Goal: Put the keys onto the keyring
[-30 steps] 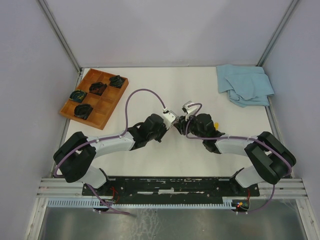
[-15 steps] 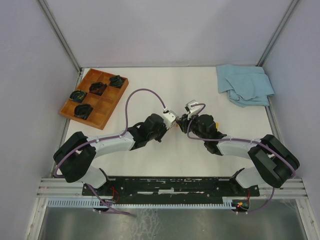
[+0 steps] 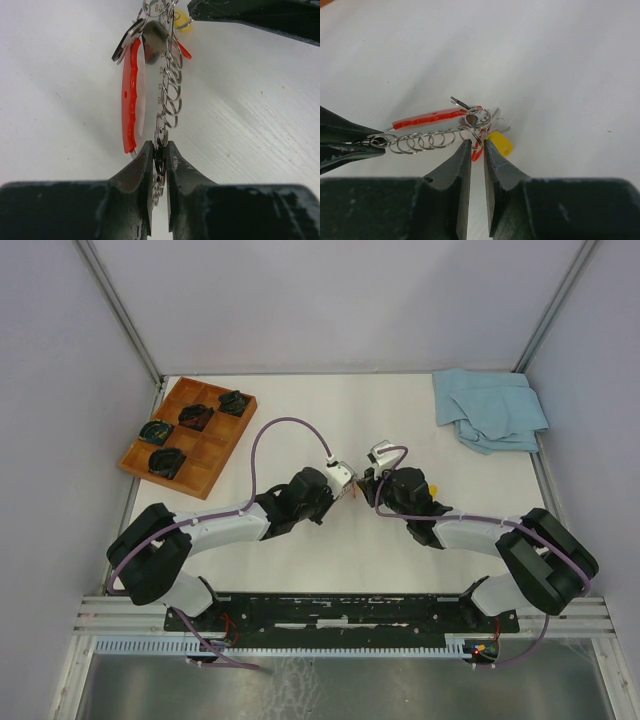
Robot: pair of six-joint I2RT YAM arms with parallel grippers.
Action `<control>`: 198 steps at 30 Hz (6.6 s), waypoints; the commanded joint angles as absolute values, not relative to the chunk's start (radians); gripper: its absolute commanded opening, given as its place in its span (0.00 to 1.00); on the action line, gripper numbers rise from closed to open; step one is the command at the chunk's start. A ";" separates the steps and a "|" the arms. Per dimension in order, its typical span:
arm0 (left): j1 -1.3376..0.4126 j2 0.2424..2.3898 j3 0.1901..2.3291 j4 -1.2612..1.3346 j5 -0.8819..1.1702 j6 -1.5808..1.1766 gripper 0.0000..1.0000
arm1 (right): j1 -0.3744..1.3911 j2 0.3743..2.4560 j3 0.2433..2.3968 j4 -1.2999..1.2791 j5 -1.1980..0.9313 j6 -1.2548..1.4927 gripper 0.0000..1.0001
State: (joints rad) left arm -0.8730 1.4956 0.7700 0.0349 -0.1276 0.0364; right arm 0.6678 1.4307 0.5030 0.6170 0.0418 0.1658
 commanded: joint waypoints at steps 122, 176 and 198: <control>-0.735 1.111 0.493 0.364 0.261 -0.185 0.58 | 0.476 1.431 0.790 0.311 -0.815 -0.209 0.01; -0.520 1.536 0.486 1.110 0.872 0.179 0.28 | 0.514 1.549 0.973 -0.078 -1.111 -0.784 0.01; -0.651 1.267 0.751 0.146 0.456 0.457 0.03 | 0.515 1.323 0.811 -0.056 -0.755 -0.698 0.39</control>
